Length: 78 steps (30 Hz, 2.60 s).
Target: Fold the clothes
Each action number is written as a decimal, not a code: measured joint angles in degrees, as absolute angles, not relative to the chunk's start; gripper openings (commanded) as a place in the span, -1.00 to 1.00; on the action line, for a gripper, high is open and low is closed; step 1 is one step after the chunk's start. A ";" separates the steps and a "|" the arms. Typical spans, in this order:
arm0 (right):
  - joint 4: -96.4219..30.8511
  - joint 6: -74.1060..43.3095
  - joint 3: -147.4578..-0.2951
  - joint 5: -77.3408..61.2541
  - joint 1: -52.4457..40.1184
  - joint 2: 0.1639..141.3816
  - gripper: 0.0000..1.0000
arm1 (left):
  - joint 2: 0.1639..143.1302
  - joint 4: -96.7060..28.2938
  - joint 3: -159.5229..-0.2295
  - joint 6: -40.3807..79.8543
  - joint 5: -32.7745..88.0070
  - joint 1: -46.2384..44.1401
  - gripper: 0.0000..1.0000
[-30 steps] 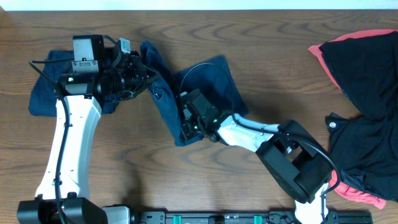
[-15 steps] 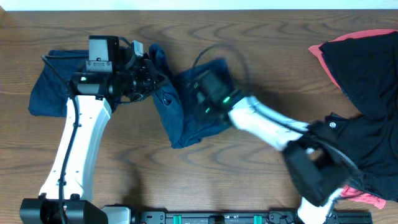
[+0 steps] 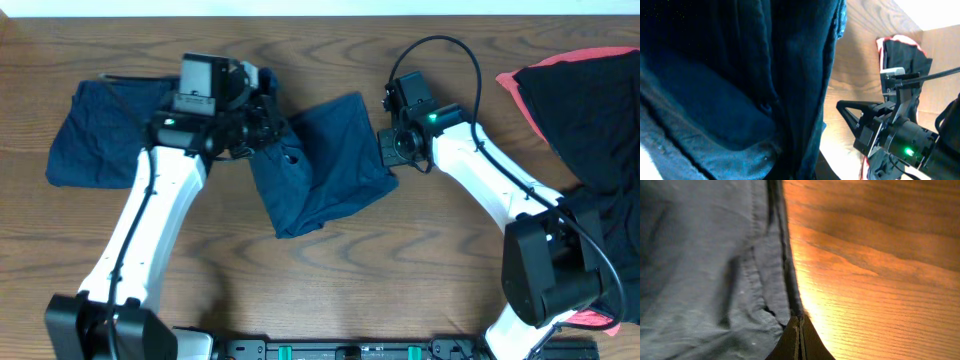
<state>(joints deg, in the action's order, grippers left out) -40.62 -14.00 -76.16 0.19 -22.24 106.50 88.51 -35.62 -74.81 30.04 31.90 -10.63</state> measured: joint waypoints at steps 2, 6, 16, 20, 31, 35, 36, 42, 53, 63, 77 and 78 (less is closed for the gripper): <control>-41.12 -13.72 -76.16 -0.10 -22.13 107.15 -0.98 | 89.84 -34.39 -74.81 30.33 31.48 -11.84 -0.88; -42.33 -13.21 -76.16 -0.45 -22.37 109.08 -0.98 | 92.07 -32.91 -74.81 31.14 31.22 -13.78 -0.88; -42.81 -12.99 -76.09 -0.62 -22.48 112.22 -0.98 | 98.04 -31.03 -74.81 31.57 31.11 -19.66 -0.88; -42.83 -12.97 -76.09 -0.62 -22.48 112.27 -0.98 | 99.04 -30.87 -74.81 31.57 31.09 -21.82 -0.85; -43.00 -12.95 -76.09 -0.62 -22.48 112.27 -0.98 | 99.13 -25.12 -74.87 31.94 31.09 -23.70 -0.09; -43.81 -12.91 -76.09 -0.64 -22.39 112.27 -0.88 | 98.96 -24.23 -74.87 31.57 31.11 -21.87 -0.09; -44.42 -12.88 -76.14 -0.64 -22.31 112.27 -0.80 | 98.80 -24.36 -74.87 31.33 31.09 -20.99 -0.09; -50.35 -10.79 -82.76 -1.37 -20.29 111.46 -0.72 | 97.60 -24.91 -74.87 29.43 29.21 -13.08 -0.05; -51.99 -2.11 -91.00 -17.30 -24.45 104.49 -0.89 | 98.48 -9.37 -75.07 24.49 18.26 -7.29 -0.05; -46.39 -2.13 -80.75 -20.21 -31.79 104.64 -0.86 | 112.38 -2.92 -75.26 23.51 16.29 -7.40 -0.05; -41.91 -2.39 -73.19 -20.93 -30.98 111.18 -0.86 | 117.97 -18.15 -75.59 18.55 15.33 -7.38 -0.32; -41.87 -2.39 -73.19 -21.04 -30.68 111.72 -0.87 | 117.86 -20.27 -75.94 18.17 14.83 -7.38 -0.33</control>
<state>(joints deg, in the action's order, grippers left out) -41.87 -2.39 -73.19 -21.04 -30.68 111.72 117.86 -20.27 -75.94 18.17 14.83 -7.38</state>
